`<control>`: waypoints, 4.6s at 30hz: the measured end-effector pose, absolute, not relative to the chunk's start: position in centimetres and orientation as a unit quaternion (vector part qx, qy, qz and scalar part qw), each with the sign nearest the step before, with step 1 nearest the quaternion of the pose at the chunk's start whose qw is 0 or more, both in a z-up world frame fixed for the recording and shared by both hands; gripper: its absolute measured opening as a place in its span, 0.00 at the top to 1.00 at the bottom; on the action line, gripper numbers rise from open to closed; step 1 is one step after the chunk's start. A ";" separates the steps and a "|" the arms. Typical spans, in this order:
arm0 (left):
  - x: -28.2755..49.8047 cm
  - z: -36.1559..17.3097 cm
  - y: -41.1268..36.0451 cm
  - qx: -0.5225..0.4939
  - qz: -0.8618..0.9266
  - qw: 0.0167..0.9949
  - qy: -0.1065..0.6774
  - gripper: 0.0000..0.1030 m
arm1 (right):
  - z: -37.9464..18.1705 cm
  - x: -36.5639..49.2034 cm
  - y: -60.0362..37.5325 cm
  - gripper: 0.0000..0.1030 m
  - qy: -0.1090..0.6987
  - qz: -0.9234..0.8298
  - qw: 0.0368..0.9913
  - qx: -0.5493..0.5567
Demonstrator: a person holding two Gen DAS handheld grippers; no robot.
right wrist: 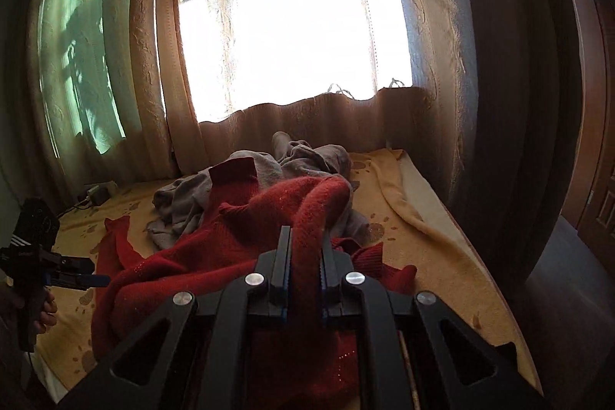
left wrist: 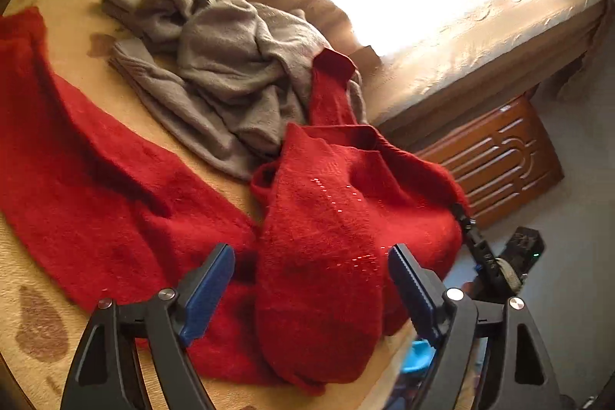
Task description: Fold clothes
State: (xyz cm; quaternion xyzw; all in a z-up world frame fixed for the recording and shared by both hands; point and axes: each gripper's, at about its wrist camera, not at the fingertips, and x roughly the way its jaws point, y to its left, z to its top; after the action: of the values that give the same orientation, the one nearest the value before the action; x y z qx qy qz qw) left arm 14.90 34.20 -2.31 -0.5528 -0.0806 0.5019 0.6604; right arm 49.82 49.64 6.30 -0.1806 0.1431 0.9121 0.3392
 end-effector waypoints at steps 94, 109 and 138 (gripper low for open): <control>10.6 -2.9 14.7 -0.511 0.621 0.573 -0.160 0.93 | 2.2 41.3 44.2 0.24 0.110 0.916 0.078 -0.378; 10.9 -3.3 14.6 -0.507 0.611 0.585 -0.165 0.93 | -1.2 34.0 52.4 0.44 0.268 0.863 0.013 -0.428; 15.1 20.6 13.4 -0.157 0.689 0.672 -0.221 0.93 | 25.4 46.2 34.9 0.93 -0.177 0.896 0.397 0.093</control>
State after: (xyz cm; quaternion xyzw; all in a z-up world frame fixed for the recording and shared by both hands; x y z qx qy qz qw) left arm 15.14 13.38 20.60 -0.1567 -0.2210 0.6893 0.6720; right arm 46.24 34.93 25.44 0.0928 -0.1767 0.8960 0.3968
